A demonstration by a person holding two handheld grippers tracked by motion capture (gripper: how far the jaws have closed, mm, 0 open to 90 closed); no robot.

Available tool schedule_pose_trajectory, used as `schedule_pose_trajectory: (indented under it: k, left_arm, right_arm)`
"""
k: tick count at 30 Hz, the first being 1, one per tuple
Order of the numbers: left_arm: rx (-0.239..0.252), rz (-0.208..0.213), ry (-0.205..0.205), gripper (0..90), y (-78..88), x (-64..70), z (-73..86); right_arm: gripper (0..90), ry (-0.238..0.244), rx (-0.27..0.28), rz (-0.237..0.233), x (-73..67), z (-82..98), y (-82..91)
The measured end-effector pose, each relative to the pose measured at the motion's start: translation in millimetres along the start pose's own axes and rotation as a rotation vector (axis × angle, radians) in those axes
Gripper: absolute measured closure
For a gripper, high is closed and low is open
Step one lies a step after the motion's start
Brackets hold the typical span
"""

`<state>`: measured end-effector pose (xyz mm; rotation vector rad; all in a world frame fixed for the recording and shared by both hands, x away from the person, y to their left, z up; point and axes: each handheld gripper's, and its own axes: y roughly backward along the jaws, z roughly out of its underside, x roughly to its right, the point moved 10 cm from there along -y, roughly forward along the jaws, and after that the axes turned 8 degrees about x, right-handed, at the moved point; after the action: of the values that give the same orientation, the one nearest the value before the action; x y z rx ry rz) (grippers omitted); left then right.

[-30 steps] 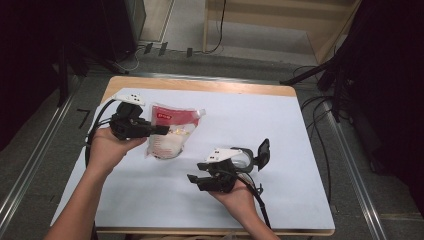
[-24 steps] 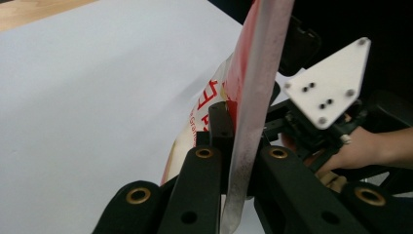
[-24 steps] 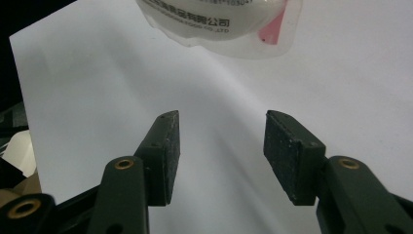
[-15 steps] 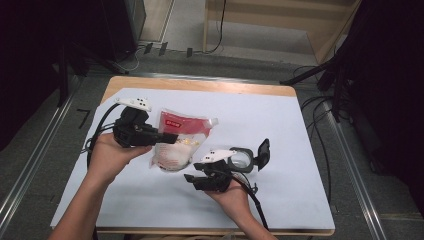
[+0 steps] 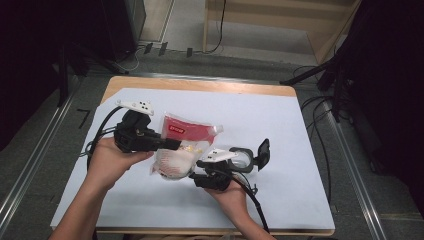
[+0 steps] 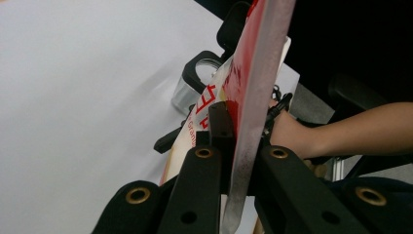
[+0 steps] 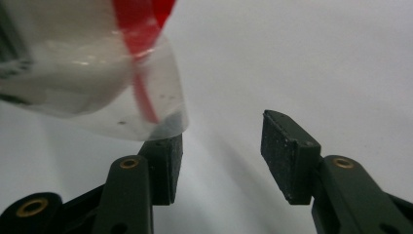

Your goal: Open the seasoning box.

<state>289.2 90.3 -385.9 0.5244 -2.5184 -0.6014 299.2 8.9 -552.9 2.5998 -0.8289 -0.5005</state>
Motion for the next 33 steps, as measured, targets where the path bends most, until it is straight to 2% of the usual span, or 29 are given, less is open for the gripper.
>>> schedule_pose_trajectory:
  k: [2, 3, 8, 10, 11, 15, 18, 19, 21, 23, 26, 27, 30, 31, 32, 33]
  left_arm:
    - [0.002, 0.007, 0.014, 90.0, -1.1, 0.4, 0.0]
    - [0.003, 0.019, 0.039, 90.0, -2.5, 0.1, 0.6]
    - [0.005, 0.024, 0.077, 89.9, -4.6, -4.1, 2.6]
    - [0.001, 0.012, 0.076, 89.9, -4.6, -6.6, 3.5]
    - [0.006, 0.006, 0.082, 89.9, -4.6, -8.6, 3.3]
    - [0.015, 0.004, 0.082, 89.6, -5.3, -10.1, 2.0]
    - [0.014, -0.016, 0.076, 88.9, -6.7, -11.5, 1.6]
    - [0.005, -0.053, 0.062, 88.6, -9.5, -13.4, 2.1]
    - [-0.004, -0.061, 0.057, 88.2, -12.3, -12.4, 2.7]
    - [-0.012, -0.058, 0.047, 87.8, -17.1, -10.6, 3.5]
    - [-0.021, -0.066, 0.038, 87.5, -21.9, -10.2, 3.6]
    - [-0.020, -0.058, 0.025, 87.4, -25.5, -9.5, 3.0]
    - [-0.014, -0.049, 0.021, 86.8, -29.6, -8.4, 1.8]
    - [-0.011, -0.037, 0.013, 86.3, -33.9, -6.9, 0.6]
    - [-0.011, -0.037, 0.013, 86.4, -33.9, -6.9, 0.6]
    - [-0.011, -0.031, 0.000, 86.2, -36.3, -6.0, 0.3]
  right_arm:
    - [51.8, -0.006, 0.011, -0.001, -1.1, 0.2, 0.0]
    - [52.3, 0.003, 0.013, -0.002, -2.9, 0.6, 0.1]
    - [53.2, 0.028, 0.019, -0.022, -10.7, -0.8, 0.0]
    - [53.4, 0.071, 0.011, -0.014, -13.5, 0.1, -0.2]
    - [55.0, 0.083, 0.010, -0.025, -17.3, 0.1, 0.2]
    - [56.3, 0.102, 0.011, -0.042, -22.3, -1.2, 1.0]
    - [56.2, 0.131, 0.000, -0.041, -27.7, -2.6, 1.6]
    - [56.2, 0.147, -0.002, -0.042, -29.6, -3.0, 1.5]
    - [56.2, 0.163, -0.007, -0.034, -31.4, -2.9, 1.8]
    - [53.8, 0.208, -0.014, -0.033, -38.1, -1.4, 1.7]
    - [53.3, 0.221, -0.020, -0.036, -40.7, -0.2, 1.3]
    - [53.0, 0.237, -0.025, -0.034, -42.4, 0.0, 1.2]
    - [53.0, 0.251, -0.026, -0.031, -44.6, -0.5, 1.8]
    - [53.5, 0.272, -0.021, -0.043, -50.5, -2.2, 3.2]
    - [53.5, 0.272, -0.021, -0.043, -50.5, -2.2, 3.2]
    - [53.4, 0.236, -0.027, -0.072, -55.4, -3.2, 4.2]
